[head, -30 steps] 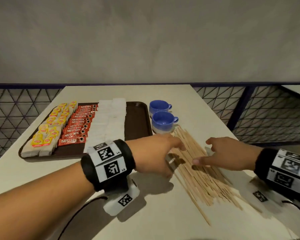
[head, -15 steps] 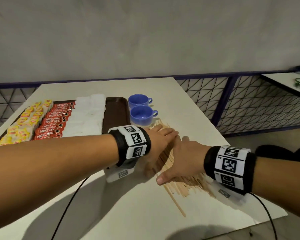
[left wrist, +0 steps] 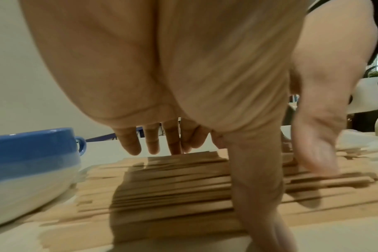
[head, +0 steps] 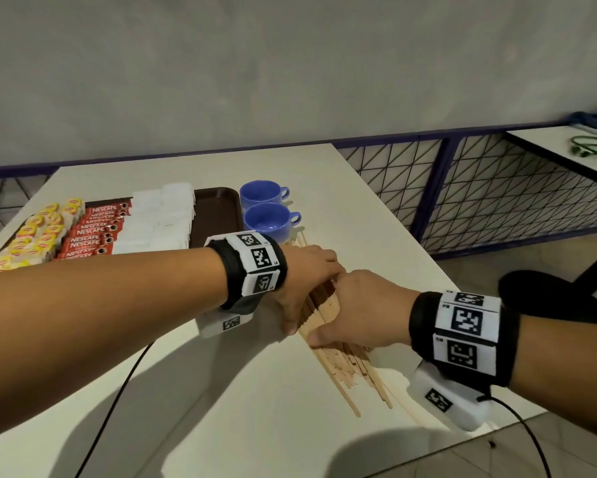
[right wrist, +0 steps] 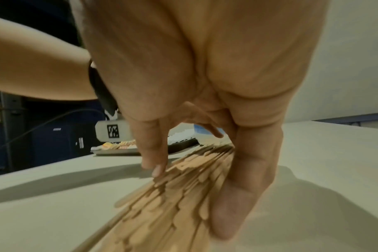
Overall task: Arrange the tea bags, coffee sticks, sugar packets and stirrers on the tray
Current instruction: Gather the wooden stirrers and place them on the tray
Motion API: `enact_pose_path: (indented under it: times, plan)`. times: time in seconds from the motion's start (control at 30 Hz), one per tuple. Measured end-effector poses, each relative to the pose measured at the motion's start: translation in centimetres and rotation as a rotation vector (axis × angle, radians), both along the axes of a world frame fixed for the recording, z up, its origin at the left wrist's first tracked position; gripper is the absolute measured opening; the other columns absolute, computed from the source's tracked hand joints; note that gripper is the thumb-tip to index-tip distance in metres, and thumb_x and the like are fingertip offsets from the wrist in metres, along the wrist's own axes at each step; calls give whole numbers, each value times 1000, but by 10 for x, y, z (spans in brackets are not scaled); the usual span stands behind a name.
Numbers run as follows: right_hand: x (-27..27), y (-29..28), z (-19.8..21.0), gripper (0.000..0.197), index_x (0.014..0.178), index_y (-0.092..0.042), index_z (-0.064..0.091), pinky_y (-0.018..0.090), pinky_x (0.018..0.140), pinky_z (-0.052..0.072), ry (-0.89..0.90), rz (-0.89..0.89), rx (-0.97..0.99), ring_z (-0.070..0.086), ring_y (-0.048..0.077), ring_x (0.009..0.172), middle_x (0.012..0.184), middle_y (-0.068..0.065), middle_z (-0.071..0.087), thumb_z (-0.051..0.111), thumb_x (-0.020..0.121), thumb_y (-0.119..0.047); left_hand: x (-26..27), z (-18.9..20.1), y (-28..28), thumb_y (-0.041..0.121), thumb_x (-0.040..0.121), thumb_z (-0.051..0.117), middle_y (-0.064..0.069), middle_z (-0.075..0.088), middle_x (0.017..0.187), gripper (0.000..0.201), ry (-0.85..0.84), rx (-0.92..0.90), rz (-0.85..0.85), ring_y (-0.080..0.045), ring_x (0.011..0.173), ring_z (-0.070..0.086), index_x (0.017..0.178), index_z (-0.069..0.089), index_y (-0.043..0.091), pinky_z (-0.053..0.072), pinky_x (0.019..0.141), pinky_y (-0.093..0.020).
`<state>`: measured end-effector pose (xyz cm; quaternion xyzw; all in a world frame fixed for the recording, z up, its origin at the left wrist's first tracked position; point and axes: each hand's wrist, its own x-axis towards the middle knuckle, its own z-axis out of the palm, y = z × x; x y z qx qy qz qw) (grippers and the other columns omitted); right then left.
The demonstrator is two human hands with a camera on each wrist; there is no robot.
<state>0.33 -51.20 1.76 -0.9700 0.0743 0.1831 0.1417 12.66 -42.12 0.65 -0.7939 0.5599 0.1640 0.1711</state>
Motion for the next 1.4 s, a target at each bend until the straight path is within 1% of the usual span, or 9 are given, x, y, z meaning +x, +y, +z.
enact_pose_path:
  times: [0.17, 0.27, 0.4, 0.6, 0.8, 0.97, 1.07, 1.2, 1.4]
  plan:
    - [-19, -21, 10, 87, 129, -15, 51, 29, 74, 59, 33, -69, -3, 70, 16, 86, 103, -1, 69, 75, 72, -77, -1, 0, 4, 42, 61, 96, 2, 44, 136, 104, 11, -21, -23, -19, 126, 45, 146, 42, 22, 46, 108, -40]
    - [-44, -35, 10, 82, 111, -18, 53, 28, 50, 52, 152, -89, 24, 68, 15, 52, 89, 3, 72, 88, 58, -72, 0, -2, 6, 40, 63, 95, 3, 39, 145, 106, 36, -46, -59, -18, 132, 41, 151, 37, 26, 43, 111, -40]
    - [-78, -53, 5, 76, 92, -25, 60, 37, 57, 55, 271, -52, -20, 59, 14, 54, 86, 5, 76, 89, 42, -74, 1, -5, 7, 35, 66, 94, 5, 40, 144, 102, 70, -48, -72, -16, 132, 41, 152, 39, 30, 43, 110, -37]
    - [-89, -60, -6, 40, 90, -28, 67, 18, 62, 47, 207, 36, -69, 55, 1, 65, 78, -13, 61, 89, 66, -50, 2, -3, 5, 34, 62, 96, 8, 43, 137, 98, 86, -38, -49, -15, 127, 44, 146, 45, 32, 46, 108, -40]
    - [-68, -60, -16, 31, 79, -13, 71, 17, 52, 47, 166, 25, 90, 55, 6, 47, 63, 0, 69, 90, 77, -37, 4, -4, 9, 31, 62, 97, 11, 43, 135, 90, 134, -59, -9, -13, 124, 46, 139, 50, 33, 48, 106, -39]
    - [-50, -46, -19, 40, 86, -7, 68, 27, 63, 44, 75, 137, 22, 48, 16, 63, 71, 0, 60, 69, 95, -46, 4, -3, 12, 30, 64, 96, 11, 47, 124, 85, 160, -63, 34, -12, 113, 51, 136, 51, 32, 51, 102, -37]
    - [-52, -48, -13, 28, 90, -17, 72, 30, 74, 57, 136, 181, 23, 63, 13, 72, 81, -3, 73, 69, 89, -45, 4, -5, 14, 29, 65, 95, 12, 49, 122, 83, 173, -87, 59, -11, 112, 52, 136, 52, 32, 51, 101, -35]
    - [-54, -39, -13, 46, 91, -25, 65, 25, 65, 50, 165, 223, 15, 58, 8, 71, 79, -12, 61, 89, 67, -56, 5, -6, 16, 28, 66, 95, 12, 50, 118, 75, 184, -111, 58, -10, 108, 51, 128, 55, 30, 49, 97, -30]
    - [-35, -39, -22, 35, 76, -19, 66, 15, 57, 43, 61, 184, 51, 58, 5, 62, 68, -15, 65, 89, 76, -46, 3, -5, 15, 24, 66, 95, 13, 58, 109, 57, 217, -109, 60, -12, 103, 59, 111, 60, 29, 52, 95, -30]
